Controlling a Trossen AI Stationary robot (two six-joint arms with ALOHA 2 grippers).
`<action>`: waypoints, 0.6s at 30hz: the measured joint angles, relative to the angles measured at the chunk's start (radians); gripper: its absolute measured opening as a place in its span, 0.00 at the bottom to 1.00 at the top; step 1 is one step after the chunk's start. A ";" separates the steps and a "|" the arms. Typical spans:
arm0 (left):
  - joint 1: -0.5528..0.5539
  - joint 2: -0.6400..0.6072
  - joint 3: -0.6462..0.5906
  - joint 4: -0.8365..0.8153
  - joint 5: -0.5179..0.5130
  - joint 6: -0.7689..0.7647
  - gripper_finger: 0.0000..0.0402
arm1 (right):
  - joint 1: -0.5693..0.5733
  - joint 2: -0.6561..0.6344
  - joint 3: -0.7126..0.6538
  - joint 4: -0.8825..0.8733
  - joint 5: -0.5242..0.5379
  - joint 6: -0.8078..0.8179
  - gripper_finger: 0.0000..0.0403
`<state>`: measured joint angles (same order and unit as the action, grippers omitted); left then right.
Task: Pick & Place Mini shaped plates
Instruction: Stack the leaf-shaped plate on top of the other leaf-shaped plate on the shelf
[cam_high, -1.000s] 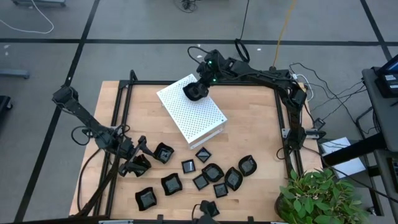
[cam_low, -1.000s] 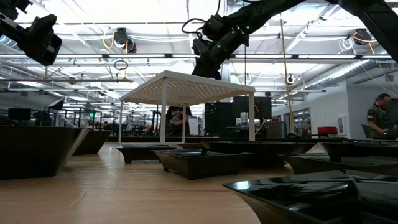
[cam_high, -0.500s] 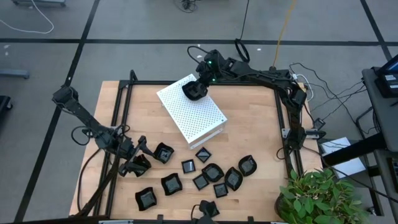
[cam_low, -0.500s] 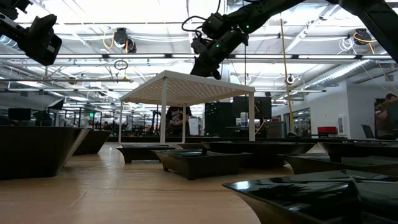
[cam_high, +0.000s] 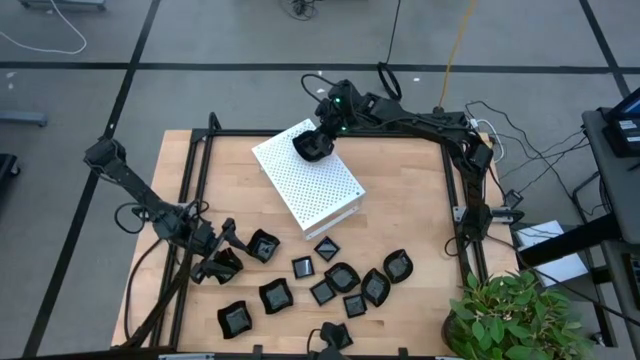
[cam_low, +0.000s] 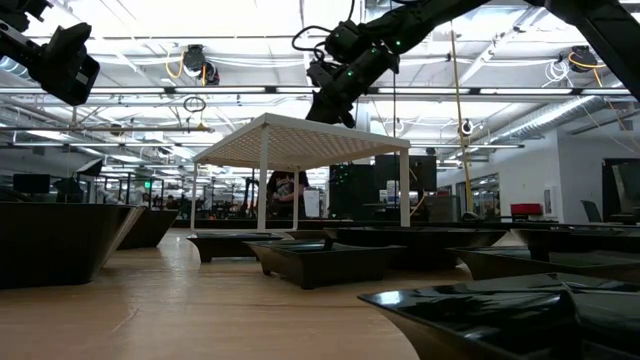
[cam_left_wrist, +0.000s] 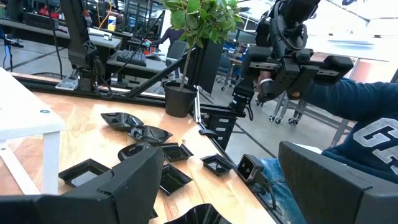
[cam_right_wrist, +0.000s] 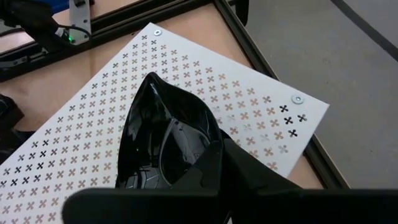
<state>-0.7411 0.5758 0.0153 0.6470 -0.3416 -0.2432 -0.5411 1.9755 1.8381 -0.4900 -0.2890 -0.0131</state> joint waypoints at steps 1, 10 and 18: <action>0.000 0.000 0.000 0.000 0.000 0.000 0.81 | 0.000 0.000 0.000 0.000 0.000 0.005 0.00; 0.000 0.000 0.000 0.000 0.000 0.000 0.81 | 0.000 0.000 0.000 -0.001 -0.001 0.009 0.03; 0.000 0.000 0.000 0.000 0.000 0.000 0.81 | 0.004 0.000 0.000 -0.001 0.001 0.032 0.12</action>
<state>-0.7410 0.5758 0.0154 0.6472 -0.3416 -0.2432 -0.5373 1.9755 1.8381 -0.4908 -0.2878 0.0185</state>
